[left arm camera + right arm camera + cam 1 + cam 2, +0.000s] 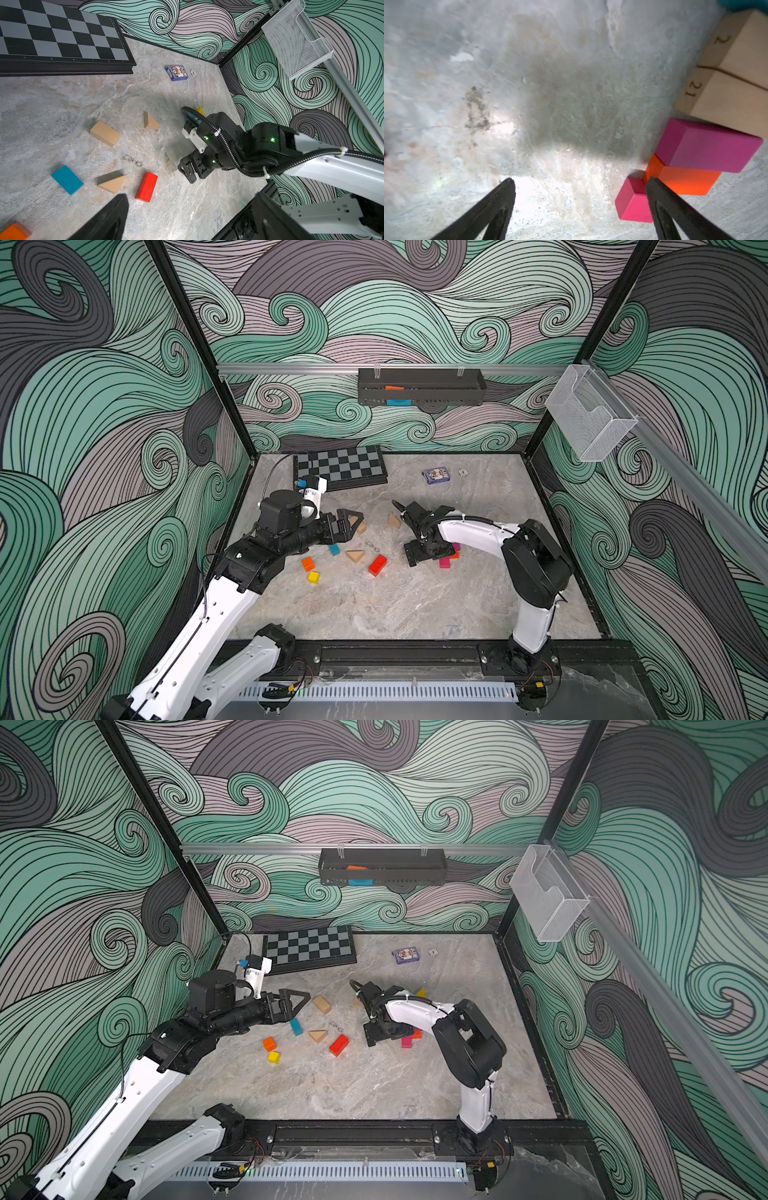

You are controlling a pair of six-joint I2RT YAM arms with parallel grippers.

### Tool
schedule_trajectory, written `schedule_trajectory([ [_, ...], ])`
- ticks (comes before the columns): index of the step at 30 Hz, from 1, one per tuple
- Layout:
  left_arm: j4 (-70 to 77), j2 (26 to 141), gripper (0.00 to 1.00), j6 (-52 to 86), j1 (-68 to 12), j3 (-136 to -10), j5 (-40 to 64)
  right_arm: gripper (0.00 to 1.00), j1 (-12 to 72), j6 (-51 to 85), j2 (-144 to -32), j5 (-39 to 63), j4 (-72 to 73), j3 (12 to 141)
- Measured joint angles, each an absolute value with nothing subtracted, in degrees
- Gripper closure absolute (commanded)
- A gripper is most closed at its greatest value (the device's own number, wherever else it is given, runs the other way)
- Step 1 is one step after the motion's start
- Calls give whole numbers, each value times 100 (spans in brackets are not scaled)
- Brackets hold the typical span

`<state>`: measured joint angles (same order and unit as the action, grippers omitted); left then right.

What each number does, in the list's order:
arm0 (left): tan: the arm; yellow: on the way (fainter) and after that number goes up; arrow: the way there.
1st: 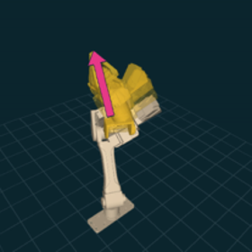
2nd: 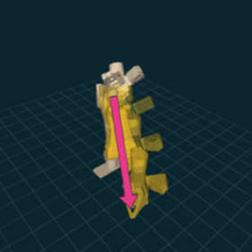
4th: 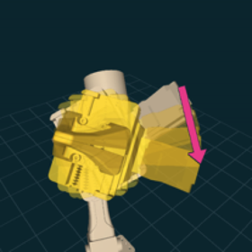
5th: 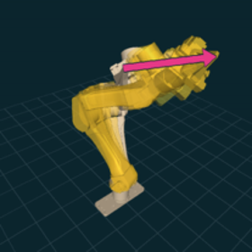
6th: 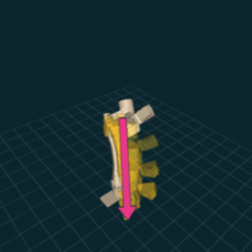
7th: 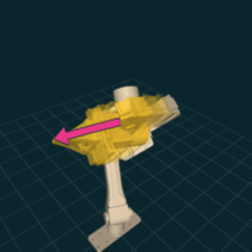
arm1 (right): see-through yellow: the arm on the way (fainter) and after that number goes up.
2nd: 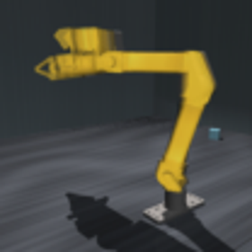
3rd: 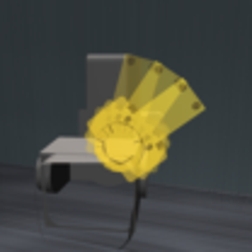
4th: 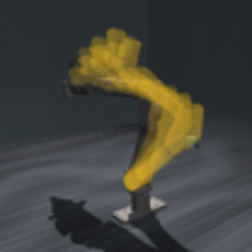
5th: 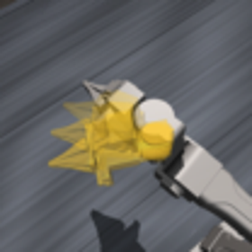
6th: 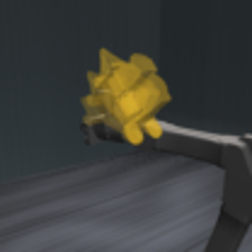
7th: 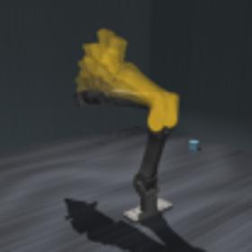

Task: Assemble a carrot with building blocks
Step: Adjust the building block at the center of the board, then assemble the building block at the center of the board.

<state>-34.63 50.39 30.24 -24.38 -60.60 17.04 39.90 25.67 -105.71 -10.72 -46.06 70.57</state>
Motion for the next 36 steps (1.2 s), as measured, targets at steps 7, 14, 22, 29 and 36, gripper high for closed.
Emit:
schedule_trajectory([
  [7,-3465,4950,5,3024,-2438,-6060,1680,7,4056,2569,-10116,-937,-4729,7019],
  [14,-3461,4934,5,3055,-2438,-6053,1678,34,3977,2995,-9513,-1225,-4917,6322],
  [22,-3334,4976,5,3124,-2436,-5916,1728,38,3498,3262,-9454,-1105,-4668,5749],
  [29,-3326,4978,5,3148,-2436,-5902,1741,39,3380,3371,-9631,-799,-4252,5734],
  [36,-3326,4978,5,3148,-2436,-5902,1741,47,3343,3476,-9651,-698,-4049,5704],
])
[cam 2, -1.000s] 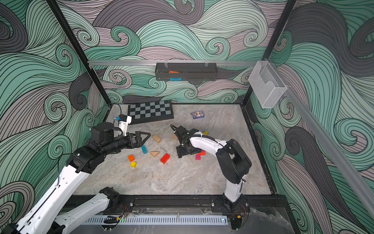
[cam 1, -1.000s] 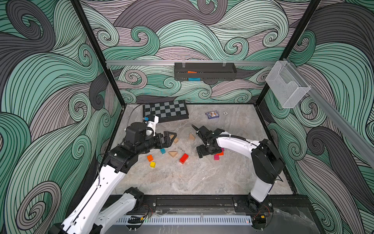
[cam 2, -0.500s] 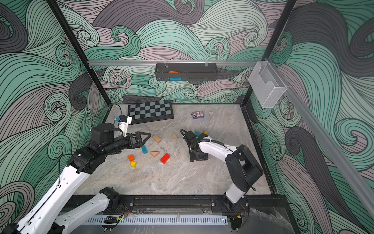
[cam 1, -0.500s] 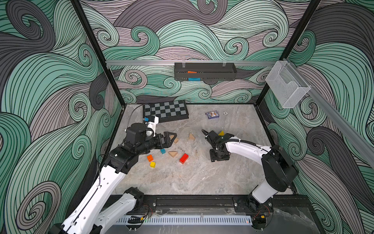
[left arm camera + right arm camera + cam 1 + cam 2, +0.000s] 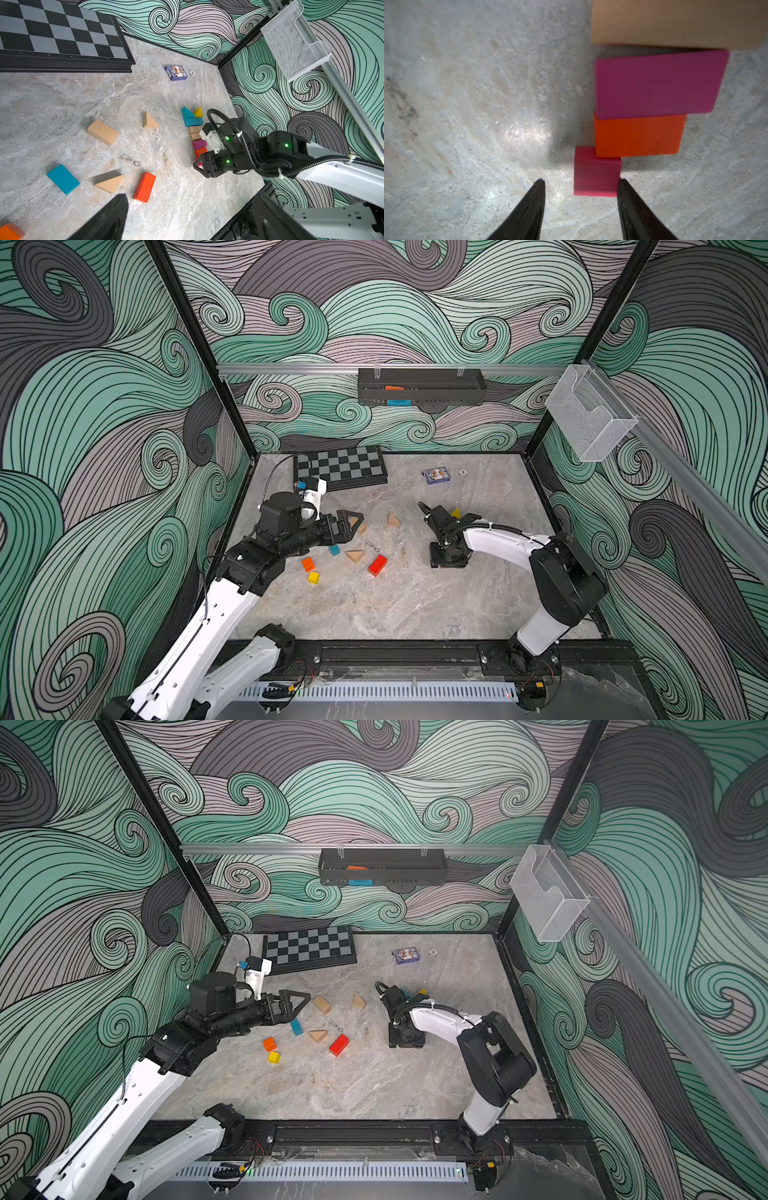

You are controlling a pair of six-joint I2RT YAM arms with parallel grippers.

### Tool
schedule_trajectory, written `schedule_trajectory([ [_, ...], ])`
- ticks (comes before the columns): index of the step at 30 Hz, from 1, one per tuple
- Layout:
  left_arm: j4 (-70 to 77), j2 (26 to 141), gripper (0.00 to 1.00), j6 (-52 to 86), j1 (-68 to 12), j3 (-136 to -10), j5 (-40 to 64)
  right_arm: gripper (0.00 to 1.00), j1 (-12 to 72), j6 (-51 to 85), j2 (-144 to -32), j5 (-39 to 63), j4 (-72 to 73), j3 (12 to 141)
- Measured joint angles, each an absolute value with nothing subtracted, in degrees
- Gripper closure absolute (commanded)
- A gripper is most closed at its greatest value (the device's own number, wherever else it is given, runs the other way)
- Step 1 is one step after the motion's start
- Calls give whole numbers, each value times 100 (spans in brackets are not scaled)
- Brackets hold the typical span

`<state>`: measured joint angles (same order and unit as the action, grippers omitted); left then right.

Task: Assemble a carrot with building blocks
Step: Assemble the building block at the center of the board.

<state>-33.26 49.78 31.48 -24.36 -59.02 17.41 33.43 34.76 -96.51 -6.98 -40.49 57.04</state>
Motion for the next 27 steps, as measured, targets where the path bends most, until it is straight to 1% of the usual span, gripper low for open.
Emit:
schedule_trajectory([
  [2,-3326,4978,5,3146,-2436,-5902,1741,48,3341,3494,-9653,-701,-4032,5651],
  [3,-3326,4978,5,3146,-2436,-5902,1741,53,3339,3498,-9653,-703,-4036,5625],
  [4,-3326,4978,5,3146,-2436,-5902,1741,54,3339,3516,-9655,-705,-4034,5601],
  [10,-3326,4980,5,3144,-2436,-5902,1741,54,3317,3533,-9723,-735,-4038,5553],
  [11,-3326,4982,5,3142,-2436,-5902,1741,52,3310,3535,-9741,-738,-4038,5553],
  [14,-3328,5017,5,3138,-2436,-5902,1743,40,3308,3531,-9745,-731,-4034,5553],
  [15,-3328,5037,5,3135,-2436,-5902,1743,37,3308,3540,-9745,-720,-4029,5553],
  [18,-3326,5054,5,3135,-2436,-5902,1743,36,3308,3588,-9745,-694,-4018,5555],
  [20,-3323,5054,5,3133,-2436,-5902,1745,38,3308,3612,-9745,-696,-4016,5555],
  [27,-3326,5065,5,3107,-2436,-5902,1743,51,3308,3688,-9780,-738,-4005,5610],
])
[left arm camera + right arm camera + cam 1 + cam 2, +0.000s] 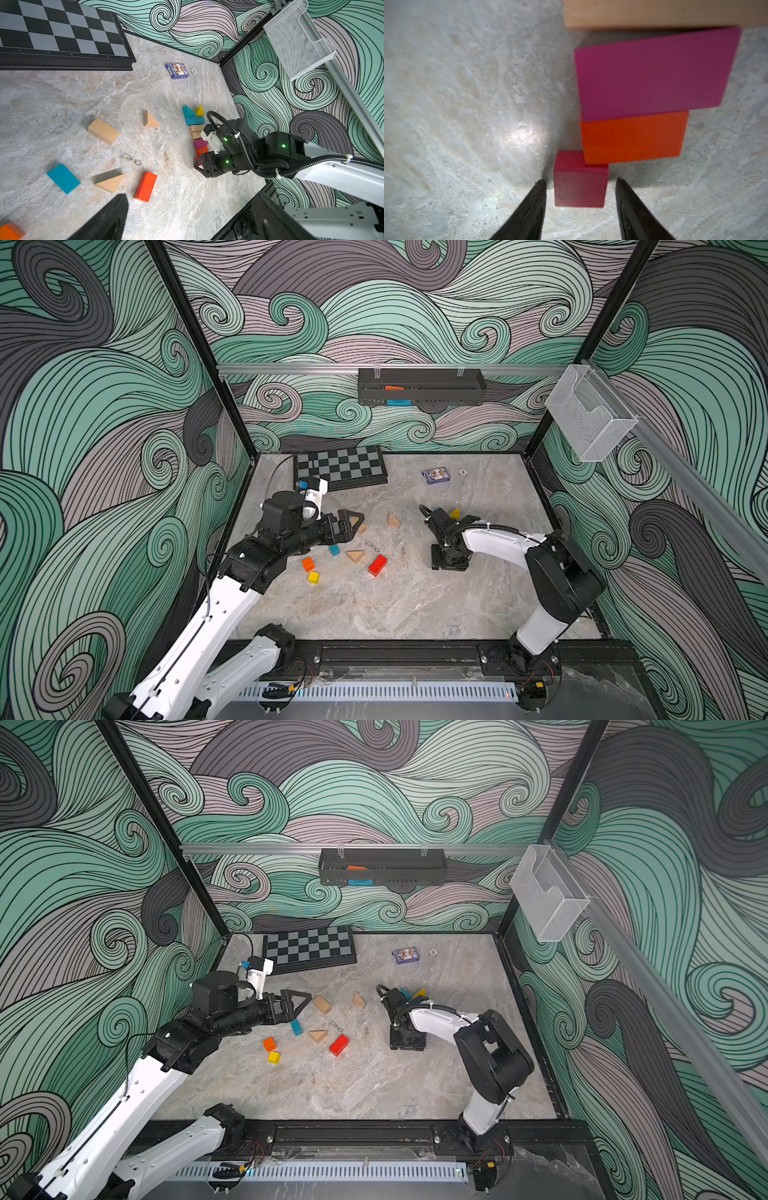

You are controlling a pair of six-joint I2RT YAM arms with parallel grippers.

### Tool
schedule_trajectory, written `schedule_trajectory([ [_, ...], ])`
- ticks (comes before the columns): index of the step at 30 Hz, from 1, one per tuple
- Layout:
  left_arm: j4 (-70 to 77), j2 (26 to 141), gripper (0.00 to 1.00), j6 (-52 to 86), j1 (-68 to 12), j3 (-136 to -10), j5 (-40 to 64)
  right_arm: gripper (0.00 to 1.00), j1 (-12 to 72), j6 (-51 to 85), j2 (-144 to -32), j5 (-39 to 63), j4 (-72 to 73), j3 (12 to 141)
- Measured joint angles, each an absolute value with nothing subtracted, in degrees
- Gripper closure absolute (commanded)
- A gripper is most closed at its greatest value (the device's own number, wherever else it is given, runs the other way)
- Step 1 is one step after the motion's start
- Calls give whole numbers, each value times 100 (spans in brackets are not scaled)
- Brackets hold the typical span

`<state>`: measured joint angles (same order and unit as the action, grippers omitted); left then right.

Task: Assemble a carrot with building blocks
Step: Assemble the building block at the center of the board.

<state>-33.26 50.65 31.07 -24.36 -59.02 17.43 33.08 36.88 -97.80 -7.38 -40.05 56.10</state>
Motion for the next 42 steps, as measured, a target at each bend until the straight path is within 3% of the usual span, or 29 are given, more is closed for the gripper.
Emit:
schedule_trajectory([
  [2,-3323,5081,5,3103,-2436,-5902,1743,54,3308,3693,-9793,-755,-4005,5614],
  [5,-3326,5092,5,3098,-2436,-5902,1743,70,3308,3710,-9800,-803,-4010,5616],
  [42,-3210,5317,5,3048,-2434,-5902,1743,70,2891,3221,-9686,-934,-4237,5492],
])
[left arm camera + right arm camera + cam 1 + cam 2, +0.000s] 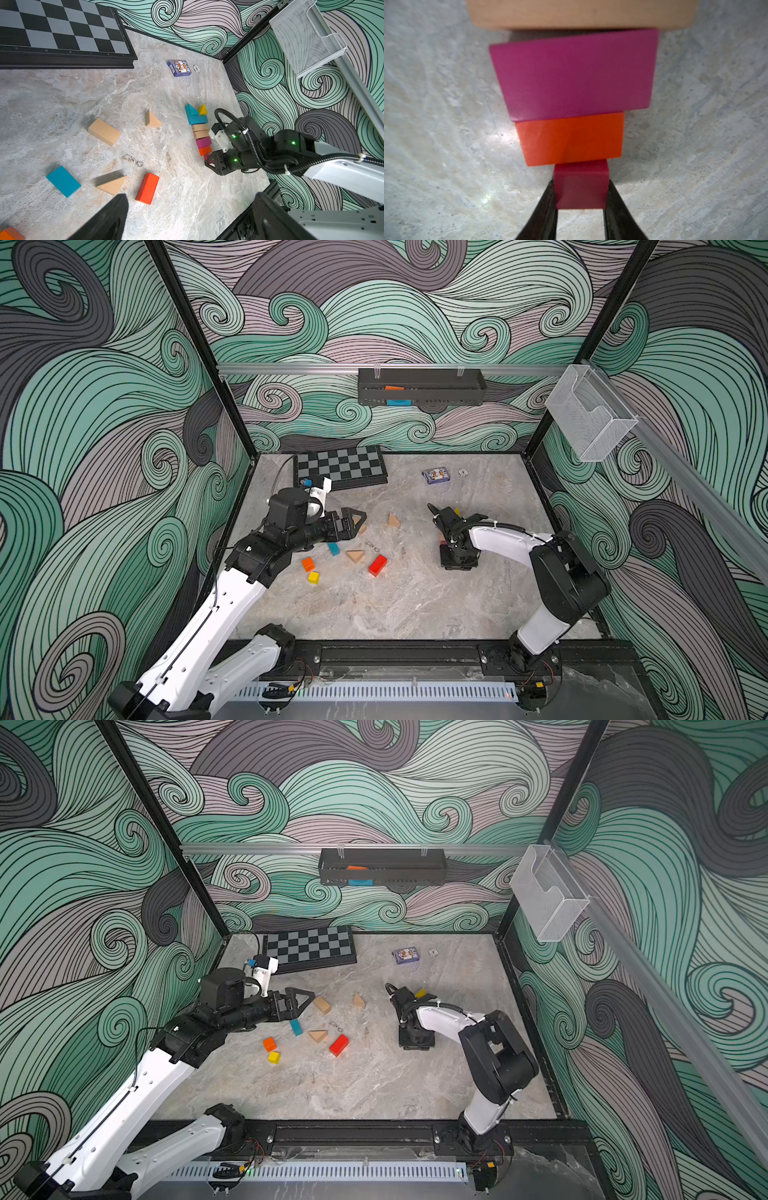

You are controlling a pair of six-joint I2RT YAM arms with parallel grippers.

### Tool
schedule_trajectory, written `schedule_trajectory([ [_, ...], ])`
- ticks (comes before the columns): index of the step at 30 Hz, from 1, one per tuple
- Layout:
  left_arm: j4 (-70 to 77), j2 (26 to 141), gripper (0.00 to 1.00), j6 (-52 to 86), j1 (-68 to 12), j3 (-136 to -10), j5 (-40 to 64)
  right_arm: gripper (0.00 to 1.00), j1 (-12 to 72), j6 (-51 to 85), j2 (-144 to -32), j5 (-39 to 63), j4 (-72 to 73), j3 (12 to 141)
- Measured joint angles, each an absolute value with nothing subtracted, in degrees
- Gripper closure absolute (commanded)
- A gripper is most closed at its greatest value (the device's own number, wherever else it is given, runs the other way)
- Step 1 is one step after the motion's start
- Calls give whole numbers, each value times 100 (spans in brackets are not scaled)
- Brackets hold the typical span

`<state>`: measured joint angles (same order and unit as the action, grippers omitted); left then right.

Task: Assemble a carrot with building blocks
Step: Assemble the building block at the center of the board.

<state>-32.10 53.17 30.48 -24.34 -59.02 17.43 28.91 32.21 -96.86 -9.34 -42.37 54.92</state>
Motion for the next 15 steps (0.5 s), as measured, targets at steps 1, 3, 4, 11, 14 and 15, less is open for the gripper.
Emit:
schedule_trajectory([
  [1,-3210,5317,5,3048,-2434,-5902,1743,70,2875,3210,-9688,-932,-4222,5498],
  [3,-3210,5317,5,3048,-2434,-5902,1743,69,2849,3190,-9714,-928,-4213,5518],
  [4,-3210,5317,5,3048,-2434,-5902,1743,69,2840,3183,-9730,-926,-4213,5535],
  [11,-3201,5374,5,3046,-2434,-5902,1743,67,2818,3120,-9789,-913,-4191,5601],
  [14,-3177,5393,5,3046,-2434,-5902,1743,63,2812,3083,-9795,-904,-4182,5603],
  [15,-3173,5393,5,3046,-2434,-5902,1743,61,2808,3076,-9800,-893,-4178,5603],
])
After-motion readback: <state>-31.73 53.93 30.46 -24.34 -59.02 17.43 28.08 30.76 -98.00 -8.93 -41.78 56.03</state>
